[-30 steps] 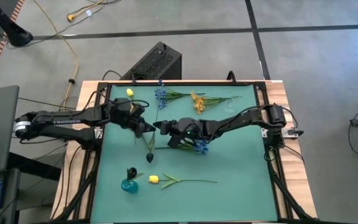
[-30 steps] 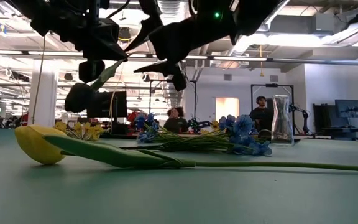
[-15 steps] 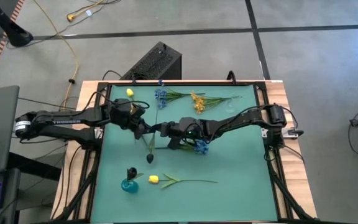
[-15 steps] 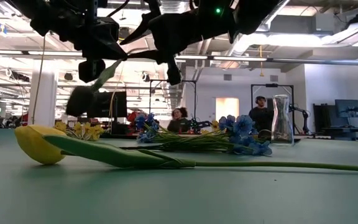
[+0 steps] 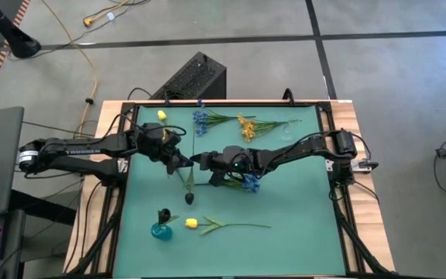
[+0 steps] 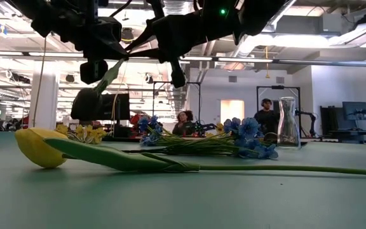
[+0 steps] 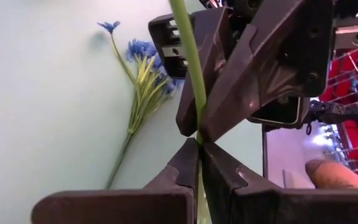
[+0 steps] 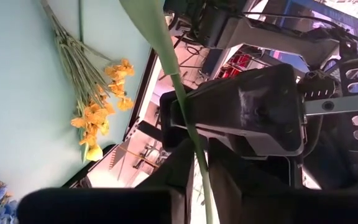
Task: Sort flowers into vase by color
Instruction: Put the black flower into the blue flower vase
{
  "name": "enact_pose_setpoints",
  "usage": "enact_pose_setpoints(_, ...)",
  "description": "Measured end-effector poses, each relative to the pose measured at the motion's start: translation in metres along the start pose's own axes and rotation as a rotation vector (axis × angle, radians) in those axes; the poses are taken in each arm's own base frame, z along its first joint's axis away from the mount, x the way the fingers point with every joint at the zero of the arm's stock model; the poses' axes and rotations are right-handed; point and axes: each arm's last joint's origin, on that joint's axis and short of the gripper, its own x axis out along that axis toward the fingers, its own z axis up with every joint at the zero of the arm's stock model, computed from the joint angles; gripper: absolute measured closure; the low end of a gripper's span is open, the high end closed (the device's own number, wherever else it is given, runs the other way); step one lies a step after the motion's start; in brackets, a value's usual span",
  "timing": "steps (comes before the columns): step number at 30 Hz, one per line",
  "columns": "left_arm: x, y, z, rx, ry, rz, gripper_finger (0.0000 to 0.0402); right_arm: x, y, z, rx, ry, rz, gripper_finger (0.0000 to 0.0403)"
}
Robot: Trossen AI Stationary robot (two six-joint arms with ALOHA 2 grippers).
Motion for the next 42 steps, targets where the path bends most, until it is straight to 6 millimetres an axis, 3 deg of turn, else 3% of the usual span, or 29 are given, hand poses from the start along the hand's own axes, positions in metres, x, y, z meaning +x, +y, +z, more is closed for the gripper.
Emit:
enact_pose_setpoints(13, 0.000, -0.001, 0.000, 0.034, 0.010, -0.017, 0.0394, 0.000, 0.001, 0.003, 0.104, -0.046, 0.009, 0.0377)
enact_pose_setpoints(24, -0.003, -0.005, 0.005, 0.178, -0.014, 0.015, 0.0297, -0.001, 0.003, 0.004, 0.215, -0.058, 0.036, 0.0383)
enact_pose_setpoints(31, -0.024, -0.011, 0.024, 0.280, -0.074, 0.139, 0.0260, -0.007, 0.008, 0.009, 0.275, -0.123, 0.139, 0.0384)
enact_pose_setpoints(36, -0.043, -0.010, 0.027, 0.354, -0.140, 0.254, 0.0258, -0.026, -0.009, -0.004, 0.472, -0.216, 0.203, 0.0384)
enact_pose_setpoints(42, -0.066, -0.014, 0.023, 0.516, -0.217, 0.376, 0.0258, -0.057, -0.032, -0.028, 0.834, -0.391, 0.296, 0.0384)
